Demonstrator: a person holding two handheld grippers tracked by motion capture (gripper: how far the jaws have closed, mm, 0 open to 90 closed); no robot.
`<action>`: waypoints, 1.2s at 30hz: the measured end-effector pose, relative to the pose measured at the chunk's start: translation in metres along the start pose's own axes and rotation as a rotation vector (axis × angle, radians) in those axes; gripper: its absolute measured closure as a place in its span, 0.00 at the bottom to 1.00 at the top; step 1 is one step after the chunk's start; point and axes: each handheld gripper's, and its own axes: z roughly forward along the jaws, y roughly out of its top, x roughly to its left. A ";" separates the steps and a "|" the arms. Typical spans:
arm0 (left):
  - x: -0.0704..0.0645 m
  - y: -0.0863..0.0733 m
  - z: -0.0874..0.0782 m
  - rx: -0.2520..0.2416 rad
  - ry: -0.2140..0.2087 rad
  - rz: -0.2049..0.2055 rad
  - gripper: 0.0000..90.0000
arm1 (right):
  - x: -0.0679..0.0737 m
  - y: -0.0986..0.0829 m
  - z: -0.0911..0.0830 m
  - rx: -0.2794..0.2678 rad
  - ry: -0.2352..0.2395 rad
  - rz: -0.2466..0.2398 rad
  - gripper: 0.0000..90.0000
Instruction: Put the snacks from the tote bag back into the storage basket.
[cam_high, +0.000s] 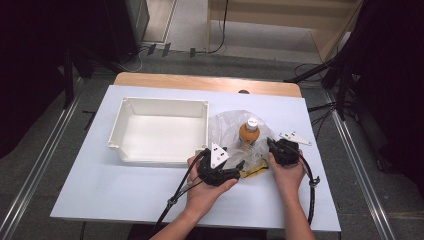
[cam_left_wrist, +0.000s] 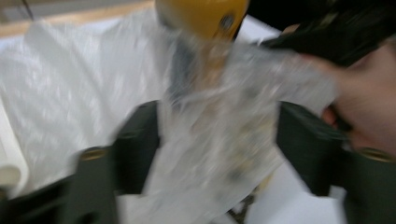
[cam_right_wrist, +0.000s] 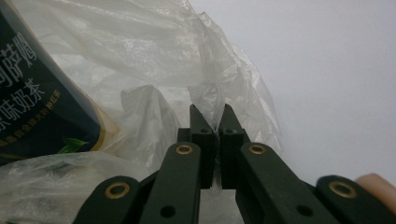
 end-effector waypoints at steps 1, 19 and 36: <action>0.002 -0.003 0.004 0.033 0.013 0.012 0.63 | 0.000 0.000 0.000 -0.002 0.000 -0.002 1.00; 0.030 -0.028 0.021 0.167 0.001 -0.040 1.00 | -0.005 0.000 -0.009 -0.067 0.002 0.057 0.72; 0.028 -0.029 0.021 0.161 0.008 -0.041 1.00 | 0.046 0.009 -0.088 -0.231 0.194 -0.077 0.96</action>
